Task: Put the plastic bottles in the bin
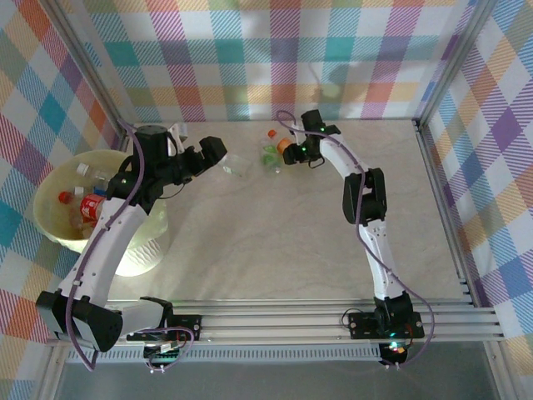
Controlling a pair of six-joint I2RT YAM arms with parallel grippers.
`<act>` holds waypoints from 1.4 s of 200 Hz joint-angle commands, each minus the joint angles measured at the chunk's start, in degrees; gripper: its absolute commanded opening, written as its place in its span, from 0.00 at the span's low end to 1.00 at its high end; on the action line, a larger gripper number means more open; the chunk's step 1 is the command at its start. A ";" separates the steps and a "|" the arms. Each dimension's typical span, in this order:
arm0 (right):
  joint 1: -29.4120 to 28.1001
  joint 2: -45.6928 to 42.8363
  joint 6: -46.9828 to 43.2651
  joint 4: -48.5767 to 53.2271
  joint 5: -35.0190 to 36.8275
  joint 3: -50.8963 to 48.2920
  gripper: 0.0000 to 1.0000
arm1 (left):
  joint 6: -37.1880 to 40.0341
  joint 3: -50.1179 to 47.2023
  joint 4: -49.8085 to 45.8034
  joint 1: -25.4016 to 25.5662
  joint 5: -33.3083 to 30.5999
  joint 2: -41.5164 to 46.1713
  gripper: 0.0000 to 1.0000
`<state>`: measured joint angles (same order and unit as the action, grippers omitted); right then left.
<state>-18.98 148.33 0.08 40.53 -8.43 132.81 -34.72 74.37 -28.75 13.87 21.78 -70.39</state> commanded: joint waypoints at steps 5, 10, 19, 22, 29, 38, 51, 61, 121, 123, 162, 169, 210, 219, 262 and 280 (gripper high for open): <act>-0.33 -11.08 2.81 -8.78 -0.43 -13.15 0.49 | 0.76 -1.18 -0.01 0.90 0.60 1.22 1.00; -0.35 -13.34 3.31 -10.77 -0.28 -16.31 0.49 | 0.66 -1.25 0.33 0.90 0.87 1.37 1.00; -0.35 -17.13 4.32 -13.93 -0.14 -22.14 0.48 | 0.32 -1.52 0.94 0.97 1.42 1.53 1.00; -0.35 -18.63 4.65 -15.17 -0.18 -23.91 0.48 | 0.21 -1.63 1.23 0.98 1.60 1.57 1.00; -0.35 -21.94 5.60 -17.62 -0.26 -28.55 0.47 | -0.14 -1.94 1.92 1.11 2.03 1.63 1.00; -0.36 -26.12 6.96 -20.74 -0.36 -34.41 0.46 | -0.77 -2.50 2.98 1.37 2.47 1.66 1.00; -0.42 -32.45 9.42 -25.04 -0.67 -42.93 0.46 | -1.78 -3.29 4.49 1.97 2.80 1.47 1.00; -0.44 -37.05 11.51 -27.98 -1.57 -48.81 0.46 | -2.35 -3.66 5.41 2.58 2.83 0.92 1.00; -0.78 -59.18 24.31 -40.73 -11.82 -72.91 0.46 | -4.39 -3.69 10.30 8.17 0.10 -3.96 1.00; -0.86 -59.69 25.29 -41.40 -12.61 -73.50 0.46 | -4.48 -3.70 10.52 8.36 -0.27 -4.03 1.00; -4.55 -66.07 39.99 -55.94 -23.84 -82.18 0.46 | -5.42 -5.34 18.85 11.93 -1.81 -7.05 1.00; -5.39 -66.47 41.82 -57.95 -24.95 -82.76 0.46 | -5.74 -5.75 20.63 12.35 -1.28 -7.73 1.00; -8.95 -66.60 48.45 -65.68 -30.72 -81.74 0.46 | -6.05 -6.34 25.90 13.44 2.38 -9.88 1.00; -9.50 -66.58 48.69 -66.11 -31.80 -80.83 0.46 | -6.08 -6.36 26.65 13.53 2.89 -10.09 1.00; -11.77 -65.95 48.78 -67.00 -34.72 -78.25 0.47 | -6.49 -6.22 31.79 13.63 6.06 -10.51 1.00; -12.30 -65.24 49.89 -69.33 -35.67 -77.91 0.47 | -6.18 -5.55 32.74 13.72 7.42 -10.96 0.98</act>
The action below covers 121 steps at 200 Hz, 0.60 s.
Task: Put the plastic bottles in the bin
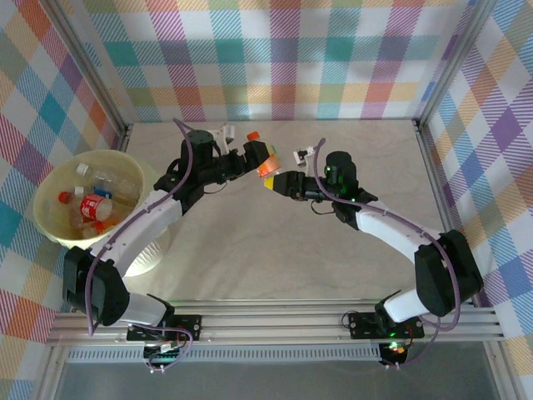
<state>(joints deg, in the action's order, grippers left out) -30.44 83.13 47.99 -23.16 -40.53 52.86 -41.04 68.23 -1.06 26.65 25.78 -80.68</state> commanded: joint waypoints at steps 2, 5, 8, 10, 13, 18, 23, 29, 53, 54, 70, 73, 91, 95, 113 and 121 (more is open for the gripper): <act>-0.92 0.06 2.19 -5.93 -3.65 2.06 0.47 | 0.14 0.59 5.15 0.92 3.40 -0.63 0.97; -1.03 0.22 2.46 -6.27 -3.79 2.19 0.47 | 0.11 0.55 5.31 0.93 3.37 -0.69 0.97; -1.07 0.39 2.77 -6.60 -3.91 2.28 0.48 | 0.10 0.51 5.48 0.86 3.38 -0.58 0.96; -1.11 0.50 2.93 -6.85 -3.95 2.32 0.48 | 0.06 0.44 5.61 0.92 3.26 -0.58 0.95; -1.19 0.72 3.24 -7.17 -4.09 2.41 0.47 | 0.04 0.38 5.69 0.89 3.16 -0.59 0.95; -1.33 0.99 3.64 -7.85 -4.33 2.50 0.47 | 0.00 0.34 5.99 0.94 3.16 -0.53 0.94; -1.46 1.27 3.99 -8.61 -4.54 2.51 0.47 | -0.09 0.27 6.30 0.90 3.21 -0.50 0.93; -1.60 1.60 4.53 -9.45 -4.70 2.51 0.48 | -0.17 0.20 6.75 0.88 3.39 -0.47 0.91; -1.91 2.76 6.73 -12.17 -4.80 2.64 0.48 | -0.45 0.08 8.53 0.94 6.21 -0.82 0.80; -1.91 2.84 6.79 -12.30 -4.81 2.66 0.48 | -0.45 0.07 8.62 0.94 6.34 -0.81 0.79; -2.07 3.64 7.64 -14.38 -5.03 3.03 0.48 | -0.84 -1.00 10.79 0.99 7.61 -0.46 0.71; -2.09 3.74 7.80 -14.53 -5.06 3.16 0.48 | -0.80 -1.22 11.01 1.03 7.66 -0.32 0.69; -2.17 4.45 8.30 -14.90 -5.35 3.56 0.48 | -0.19 -1.86 11.03 1.01 7.31 0.52 0.57; -2.24 4.57 8.30 -15.03 -5.43 3.56 0.48 | -0.10 -2.00 10.85 0.98 7.07 0.68 0.55; -2.26 4.91 8.30 -14.94 -5.86 3.65 0.50 | 0.51 -2.39 9.89 1.03 5.60 1.56 0.49; -2.26 4.91 8.19 -14.60 -6.21 3.74 0.51 | 0.82 -2.61 9.47 0.98 4.82 1.98 0.47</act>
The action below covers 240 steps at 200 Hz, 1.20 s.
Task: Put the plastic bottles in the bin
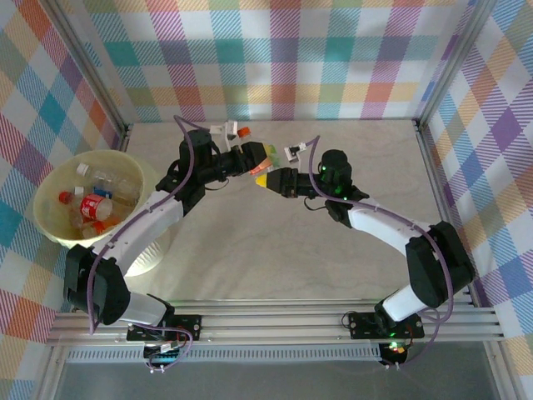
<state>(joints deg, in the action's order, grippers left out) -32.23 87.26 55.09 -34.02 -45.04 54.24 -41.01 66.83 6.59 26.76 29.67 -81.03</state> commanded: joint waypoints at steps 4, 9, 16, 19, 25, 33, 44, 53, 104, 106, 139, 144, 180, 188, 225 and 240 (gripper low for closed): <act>-0.48 0.87 0.87 -3.32 -1.95 2.52 0.52 | 0.83 -1.26 1.57 0.87 0.47 2.53 0.46; -0.47 0.81 0.53 -2.72 -2.14 2.62 0.53 | 0.98 -1.33 1.11 0.90 -0.23 2.76 0.45; -0.47 0.72 -0.18 -1.11 -2.23 2.88 0.55 | 1.30 -1.35 0.41 0.92 -1.37 3.13 0.44; -0.47 0.65 -0.61 -0.18 -2.24 3.01 0.57 | 1.42 -1.41 0.16 0.90 -1.78 3.35 0.44; -0.51 0.40 -1.64 1.20 -2.11 3.19 0.59 | 1.77 -1.39 -0.71 0.91 -2.85 3.72 0.44; -0.46 -0.14 -3.32 3.84 -1.18 3.48 0.65 | 2.30 -1.28 -2.02 0.97 -4.62 4.36 0.43; -0.47 -1.37 -6.39 8.56 1.22 3.85 0.72 | 3.54 -0.72 -5.37 0.92 -7.71 5.42 0.43; -0.49 -2.49 -9.65 12.37 3.54 3.95 0.79 | 4.68 0.09 -9.17 0.90 -11.10 6.45 0.42; -0.38 -9.88 -24.96 26.40 16.33 4.36 1.00 | 11.45 3.33 -26.33 0.75 -27.62 14.68 0.42; -0.38 -10.02 -25.34 26.82 16.79 4.42 1.00 | 11.63 3.49 -26.97 0.75 -28.06 15.03 0.42; -0.36 -11.15 -28.60 32.92 23.90 5.13 1.00 | 14.17 7.79 -38.06 0.57 -37.75 18.80 0.42; -0.43 -11.15 -28.76 33.72 24.91 5.25 1.00 | 14.58 8.84 -39.90 0.52 -39.57 19.11 0.42; -0.30 -10.41 -29.78 38.29 31.93 6.14 1.00 | 17.94 18.04 -54.77 0.31 -55.88 19.83 0.41; -0.29 -10.15 -29.70 38.70 32.91 6.30 1.00 | 19.01 20.32 -57.53 0.17 -59.22 19.71 0.41; -0.20 -8.83 -29.32 40.31 35.08 7.09 1.00 | 22.10 27.96 -66.53 -1.02 -73.96 18.68 0.43; -0.12 -8.53 -29.14 40.71 35.45 7.37 1.00 | 22.56 29.74 -69.22 -2.45 -77.69 18.57 0.43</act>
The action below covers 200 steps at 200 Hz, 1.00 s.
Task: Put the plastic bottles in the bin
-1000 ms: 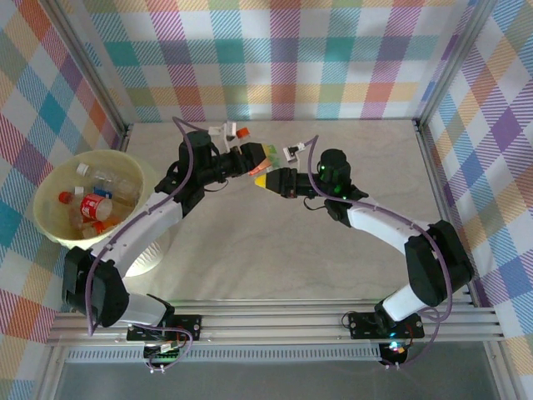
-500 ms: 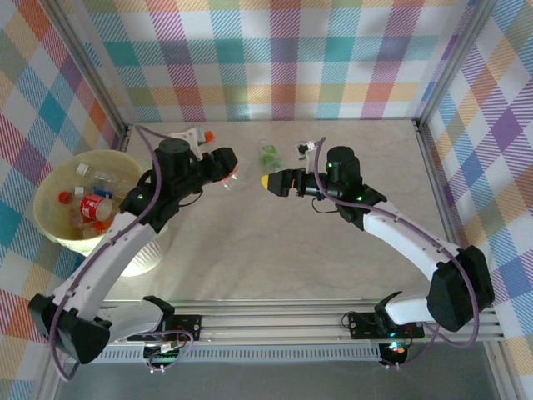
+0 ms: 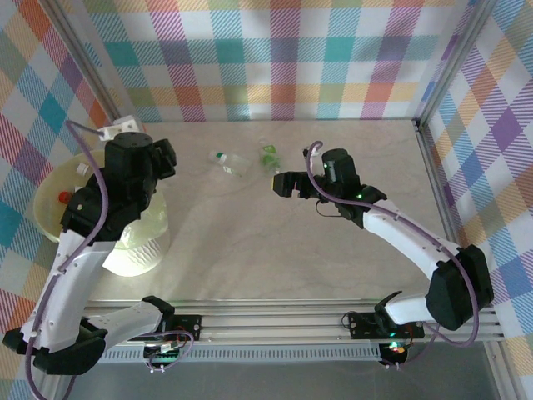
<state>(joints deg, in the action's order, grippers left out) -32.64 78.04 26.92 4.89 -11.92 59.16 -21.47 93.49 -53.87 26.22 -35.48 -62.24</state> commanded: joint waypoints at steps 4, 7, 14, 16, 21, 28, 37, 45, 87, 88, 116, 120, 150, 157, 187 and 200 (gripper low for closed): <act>0.30 0.78 -1.08 1.93 2.46 2.52 1.00 | 3.11 3.49 -9.34 -2.43 -13.28 -0.28 0.43; 0.30 0.79 -1.01 1.95 2.52 2.54 1.00 | 3.17 3.80 -9.77 -2.84 -13.72 -0.38 0.43; 0.30 0.88 -1.10 2.04 2.61 2.70 1.00 | 3.49 4.36 -10.78 -4.01 -14.97 -0.45 0.44; 0.30 0.95 -1.08 2.05 2.67 2.71 1.00 | 3.53 4.60 -11.14 -4.34 -15.32 -0.50 0.44; 0.35 1.04 -1.08 2.22 2.68 2.85 1.00 | 3.72 4.99 -11.81 -5.30 -16.25 -0.61 0.44; 0.38 1.18 -1.08 2.45 2.80 3.02 1.00 | 4.19 5.33 -12.71 -6.56 -17.32 -0.86 0.44; 0.41 1.24 -1.21 2.74 2.87 3.28 1.00 | 4.88 5.55 -13.62 -8.90 -17.81 -1.19 0.44; 0.38 1.41 -1.17 3.02 2.87 3.57 1.00 | 5.66 5.11 -13.78 -11.12 -17.35 -1.28 0.44; 0.43 2.44 -1.11 4.30 2.08 5.15 1.00 | 8.03 3.15 -15.61 -25.46 -11.90 -2.24 0.44; 0.45 2.50 -1.09 4.37 2.08 5.16 1.00 | 8.12 3.12 -15.72 -25.80 -11.94 -2.26 0.44; 0.56 3.71 -0.99 5.12 1.51 6.43 1.00 | 8.25 0.37 -16.22 -34.80 -11.28 -2.31 0.44; 0.56 3.94 -0.99 5.40 1.32 6.77 1.00 | 8.28 -0.26 -15.83 -35.86 -10.11 -2.16 0.44; 0.61 5.60 -1.32 7.54 0.42 9.50 1.00 | 9.12 -4.54 -14.55 -40.88 -7.01 -1.25 0.45; 0.56 5.87 -1.26 7.55 0.38 9.75 1.00 | 9.35 -4.93 -14.84 -42.38 -6.65 -1.60 0.45; 0.56 7.01 0.21 6.47 -0.11 9.75 1.00 | 10.64 -5.55 -14.89 -48.34 -4.13 -2.53 0.46; 0.56 7.73 1.02 6.47 -0.51 9.99 1.00 | 10.92 -5.57 -14.62 -49.35 -4.06 -2.78 0.47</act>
<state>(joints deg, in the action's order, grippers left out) -32.27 83.96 26.63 11.29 -10.94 67.26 -12.49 88.31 -67.48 -20.82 -40.71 -65.01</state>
